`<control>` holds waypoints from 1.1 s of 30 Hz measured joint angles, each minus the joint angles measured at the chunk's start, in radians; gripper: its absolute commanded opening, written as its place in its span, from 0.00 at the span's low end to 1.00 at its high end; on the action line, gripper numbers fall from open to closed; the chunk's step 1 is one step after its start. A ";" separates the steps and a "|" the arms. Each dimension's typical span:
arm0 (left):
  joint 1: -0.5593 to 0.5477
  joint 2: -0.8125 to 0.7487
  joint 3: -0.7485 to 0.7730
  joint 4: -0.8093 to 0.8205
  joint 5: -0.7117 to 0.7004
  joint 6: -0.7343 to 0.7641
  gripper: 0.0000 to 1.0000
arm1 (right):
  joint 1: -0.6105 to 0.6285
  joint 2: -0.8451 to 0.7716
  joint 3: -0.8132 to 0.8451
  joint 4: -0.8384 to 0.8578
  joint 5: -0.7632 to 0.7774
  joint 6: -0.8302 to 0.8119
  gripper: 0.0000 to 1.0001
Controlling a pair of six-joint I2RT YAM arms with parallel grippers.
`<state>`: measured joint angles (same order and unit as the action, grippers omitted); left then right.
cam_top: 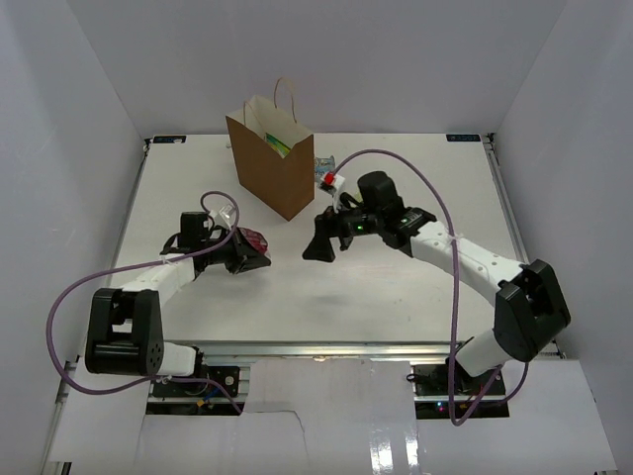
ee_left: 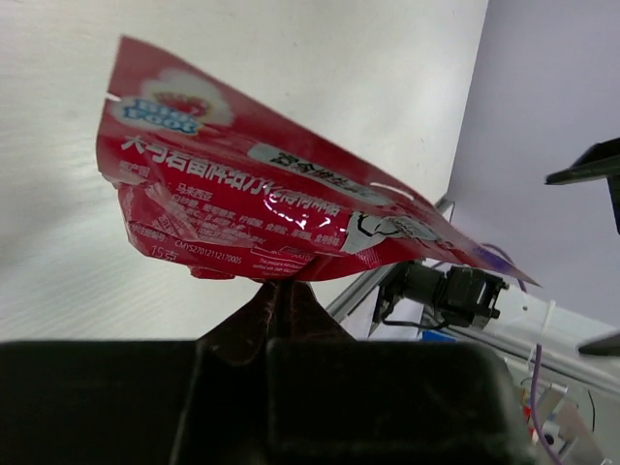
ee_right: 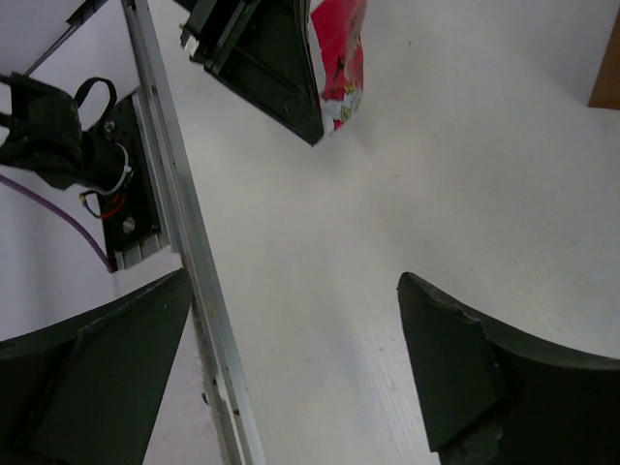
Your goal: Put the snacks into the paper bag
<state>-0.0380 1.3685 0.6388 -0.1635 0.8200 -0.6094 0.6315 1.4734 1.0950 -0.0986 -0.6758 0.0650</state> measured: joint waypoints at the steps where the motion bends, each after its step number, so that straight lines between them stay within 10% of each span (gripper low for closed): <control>1: -0.023 0.000 -0.003 0.012 0.002 -0.005 0.00 | 0.044 0.020 0.022 -0.002 0.053 0.045 0.98; 12: -0.202 0.000 -0.012 0.123 -0.002 -0.108 0.00 | 0.216 0.264 0.277 -0.005 0.477 0.307 1.00; 28: -0.252 -0.002 -0.014 0.201 -0.012 -0.170 0.00 | 0.242 0.285 0.244 -0.017 0.587 0.348 0.46; 33: -0.254 -0.002 -0.014 0.202 -0.013 -0.182 0.01 | 0.245 0.287 0.237 -0.009 0.582 0.330 0.08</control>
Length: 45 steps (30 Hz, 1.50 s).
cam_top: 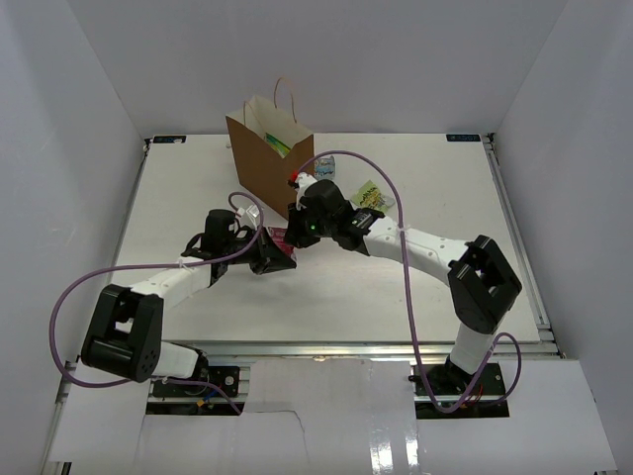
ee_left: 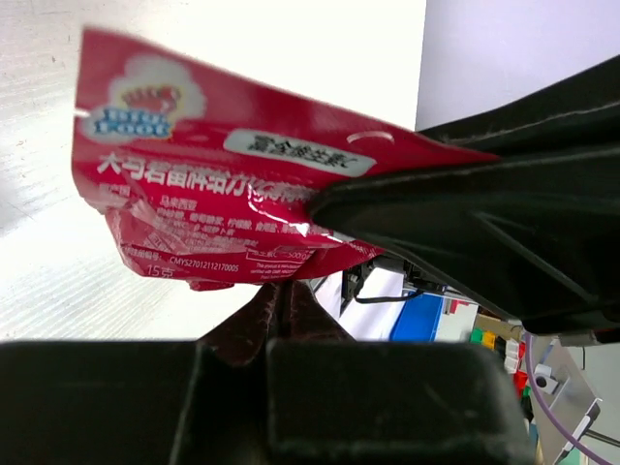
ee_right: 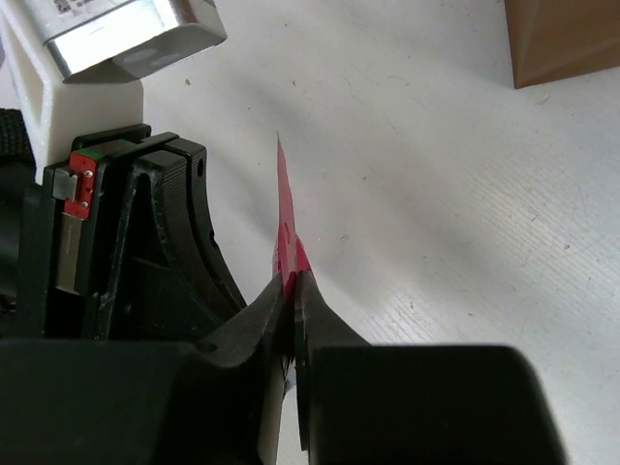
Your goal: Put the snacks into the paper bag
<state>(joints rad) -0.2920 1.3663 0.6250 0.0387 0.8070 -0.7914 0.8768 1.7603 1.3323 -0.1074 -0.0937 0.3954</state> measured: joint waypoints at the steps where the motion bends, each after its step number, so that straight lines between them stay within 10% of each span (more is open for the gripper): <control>1: 0.000 -0.002 0.000 0.000 0.000 -0.003 0.06 | 0.000 0.000 0.000 0.001 -0.002 -0.006 0.08; 3: 0.000 -0.010 0.000 0.000 -0.004 -0.008 0.23 | -0.002 0.002 0.000 0.005 -0.012 -0.018 0.08; 5: 0.000 -0.029 0.000 -0.001 -0.013 -0.009 0.63 | -0.006 0.002 0.003 0.011 -0.030 -0.044 0.08; 8: 0.000 -0.103 0.000 -0.001 -0.041 -0.012 0.85 | -0.025 0.002 0.012 0.010 -0.099 -0.112 0.08; 21: 0.000 -0.662 0.018 -0.068 -0.317 0.161 0.98 | -0.300 -0.028 0.325 0.026 -0.537 -0.488 0.08; 39: 0.000 -0.780 -0.071 -0.163 -0.470 0.166 0.98 | -0.240 0.260 0.698 0.383 -0.037 -0.430 0.08; 45: 0.000 -0.800 -0.079 -0.167 -0.476 0.158 0.98 | -0.221 0.284 0.666 0.369 -0.002 -0.463 0.37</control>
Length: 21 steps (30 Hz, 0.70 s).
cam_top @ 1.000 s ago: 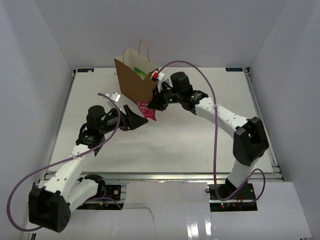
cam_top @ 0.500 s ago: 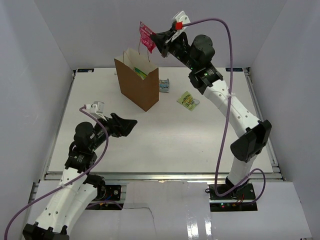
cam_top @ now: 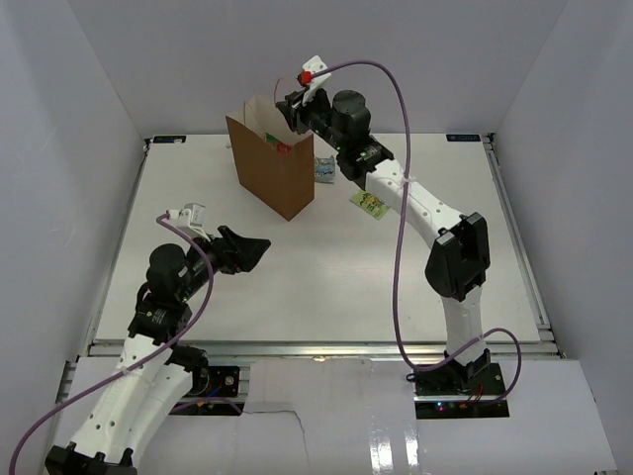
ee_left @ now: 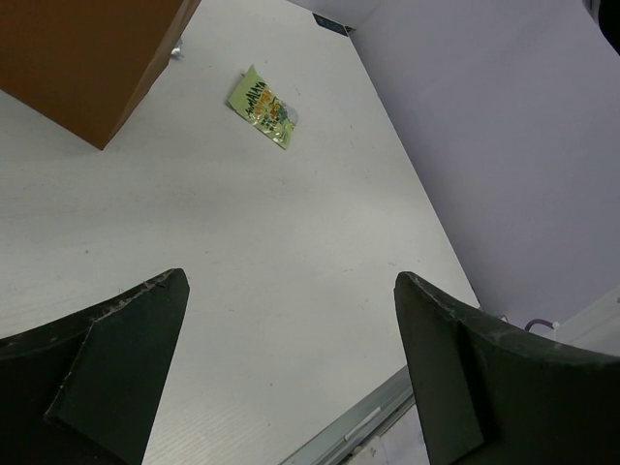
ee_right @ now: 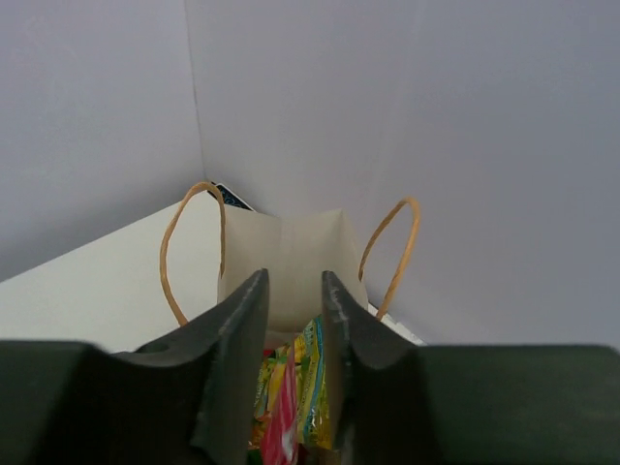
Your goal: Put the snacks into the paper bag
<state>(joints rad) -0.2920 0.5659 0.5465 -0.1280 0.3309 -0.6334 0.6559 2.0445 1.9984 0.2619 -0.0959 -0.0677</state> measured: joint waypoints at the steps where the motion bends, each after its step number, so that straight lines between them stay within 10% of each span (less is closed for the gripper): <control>1: 0.000 0.000 0.000 0.000 -0.001 -0.001 0.98 | 0.001 -0.002 -0.002 0.004 0.003 -0.011 0.45; 14: 0.000 0.004 -0.017 -0.001 -0.003 -0.011 0.98 | -0.105 -0.200 -0.086 -0.153 -0.186 -0.039 0.70; 21: 0.000 0.034 -0.026 0.001 -0.001 -0.019 0.98 | -0.298 -0.326 -0.406 -0.321 -0.111 0.032 0.91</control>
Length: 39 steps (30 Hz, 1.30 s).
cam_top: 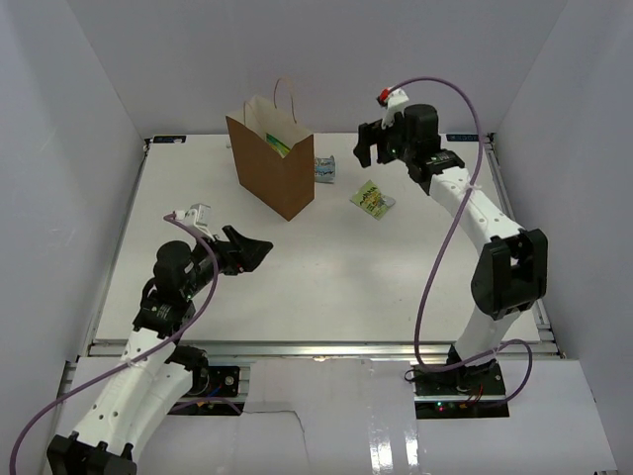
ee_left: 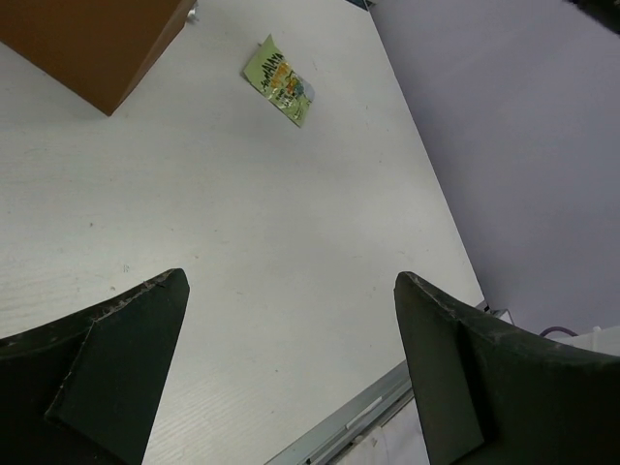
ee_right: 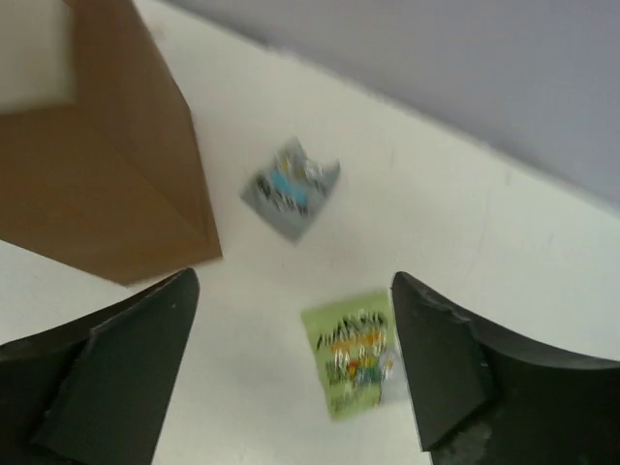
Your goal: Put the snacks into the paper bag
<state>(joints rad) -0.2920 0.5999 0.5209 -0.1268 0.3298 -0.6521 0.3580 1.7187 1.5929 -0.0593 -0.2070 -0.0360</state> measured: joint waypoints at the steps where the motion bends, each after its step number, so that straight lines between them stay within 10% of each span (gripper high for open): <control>1: 0.000 0.010 0.000 0.000 0.001 -0.001 0.98 | -0.007 0.022 -0.023 -0.051 0.054 -0.002 0.97; 20: 0.000 0.109 0.000 0.009 0.025 -0.020 0.98 | -0.006 0.413 0.101 -0.283 0.300 -0.106 1.00; 39: 0.000 0.173 0.008 -0.002 -0.010 -0.098 0.98 | -0.075 0.494 0.095 -0.278 0.106 -0.100 0.42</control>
<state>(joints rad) -0.2920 0.7727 0.5285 -0.1287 0.3199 -0.7506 0.2832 2.2131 1.6878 -0.3374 -0.1013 -0.1360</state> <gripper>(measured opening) 0.978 0.472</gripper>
